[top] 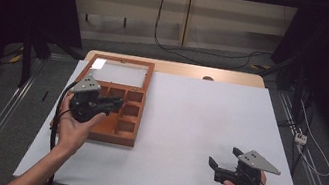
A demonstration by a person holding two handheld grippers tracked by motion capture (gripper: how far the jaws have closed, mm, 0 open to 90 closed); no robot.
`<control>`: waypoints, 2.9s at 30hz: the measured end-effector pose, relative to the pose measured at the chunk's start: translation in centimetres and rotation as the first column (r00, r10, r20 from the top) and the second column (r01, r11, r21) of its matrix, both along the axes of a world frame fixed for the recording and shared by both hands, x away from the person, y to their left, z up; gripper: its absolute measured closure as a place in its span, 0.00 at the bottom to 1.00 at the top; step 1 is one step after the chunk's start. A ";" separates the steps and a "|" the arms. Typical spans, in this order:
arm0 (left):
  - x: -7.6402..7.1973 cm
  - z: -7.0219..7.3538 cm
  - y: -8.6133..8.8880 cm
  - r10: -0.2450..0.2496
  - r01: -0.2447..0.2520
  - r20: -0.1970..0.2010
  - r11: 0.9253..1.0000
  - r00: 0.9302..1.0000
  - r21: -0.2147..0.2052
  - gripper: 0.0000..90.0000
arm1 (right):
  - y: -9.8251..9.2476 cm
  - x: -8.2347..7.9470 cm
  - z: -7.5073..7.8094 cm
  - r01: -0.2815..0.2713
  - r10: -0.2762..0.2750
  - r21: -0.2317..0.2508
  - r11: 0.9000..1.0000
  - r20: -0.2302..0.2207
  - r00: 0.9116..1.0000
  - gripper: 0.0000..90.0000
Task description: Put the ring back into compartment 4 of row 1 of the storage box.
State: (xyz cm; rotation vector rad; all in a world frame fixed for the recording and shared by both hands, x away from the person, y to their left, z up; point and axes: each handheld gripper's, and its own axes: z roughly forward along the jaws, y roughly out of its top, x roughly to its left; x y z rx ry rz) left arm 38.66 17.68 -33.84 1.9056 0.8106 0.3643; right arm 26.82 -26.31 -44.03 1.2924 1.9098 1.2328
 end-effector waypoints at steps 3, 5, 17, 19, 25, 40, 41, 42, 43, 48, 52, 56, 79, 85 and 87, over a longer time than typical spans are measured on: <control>0.4 0.3 -0.1 -0.002 0.002 -0.005 1.000 1.000 -0.005 0.85 | 0.0 0.0 0.0 0.001 -0.001 0.002 1.000 -0.001 1.000 0.10; 0.8 0.6 -0.1 0.002 -0.002 -0.006 1.000 1.000 -0.004 0.85 | 0.0 0.0 0.0 -0.001 0.001 0.002 1.000 -0.002 1.000 0.10; 2.7 1.9 -0.9 0.008 -0.008 0.005 1.000 1.000 -0.011 0.85 | 0.0 0.1 -0.1 -0.003 0.003 0.001 1.000 -0.005 1.000 0.10; 3.0 2.0 -1.0 0.008 -0.008 0.006 1.000 1.000 -0.010 0.85 | 0.0 0.1 0.0 -0.002 0.002 0.002 1.000 -0.005 1.000 0.10; 3.9 2.0 -1.3 0.023 -0.023 -0.003 1.000 1.000 -0.008 0.85 | 0.0 0.1 -0.1 -0.003 0.003 0.002 1.000 -0.007 1.000 0.10; 6.0 2.3 -2.2 0.053 -0.053 0.006 0.999 0.999 0.005 0.85 | -0.1 0.3 -0.1 0.002 -0.002 0.002 1.000 -0.006 1.000 0.10; 6.2 2.4 -2.3 0.058 -0.058 0.008 0.998 0.998 0.002 0.85 | -0.1 0.3 -0.1 0.001 -0.001 0.001 1.000 -0.009 1.000 0.10; 6.4 2.5 -2.4 0.061 -0.062 0.008 0.998 0.998 0.006 0.85 | -0.1 0.3 -0.1 -0.001 0.001 0.000 1.000 -0.009 1.000 0.10; 6.6 2.5 -2.5 0.062 -0.062 0.008 0.998 0.998 0.006 0.85 | 0.0 0.2 -0.1 -0.002 0.002 0.000 1.000 -0.008 1.000 0.10; 7.4 2.1 -2.6 0.075 -0.075 -0.010 0.997 0.997 -0.008 0.85 | -0.2 0.2 -0.1 0.001 -0.001 0.003 1.000 -0.006 1.000 0.09; 7.7 1.8 -2.8 0.085 -0.085 -0.011 0.996 0.996 0.004 0.85 | -0.2 0.2 -0.1 0.000 0.000 0.004 1.000 -0.007 1.000 0.10; 7.4 1.8 -3.3 0.079 -0.080 0.028 0.996 0.996 0.043 0.85 | -0.1 0.2 -0.1 -0.005 0.005 0.002 1.000 -0.011 1.000 0.09; 9.0 -1.0 -5.3 0.084 -0.080 -0.049 0.994 0.995 0.080 0.85 | -0.1 0.2 -0.2 -0.002 0.002 0.004 1.000 -0.013 1.000 0.09; 8.8 -1.5 -5.8 0.065 -0.060 -0.052 0.994 0.996 0.096 0.85 | -0.2 0.2 -0.2 0.001 -0.001 0.004 1.000 -0.013 1.000 0.09; 9.0 -1.8 -5.7 0.073 -0.067 -0.061 0.993 0.995 0.093 0.85 | -0.1 0.2 -0.2 -0.001 0.001 0.005 1.000 -0.014 1.000 0.09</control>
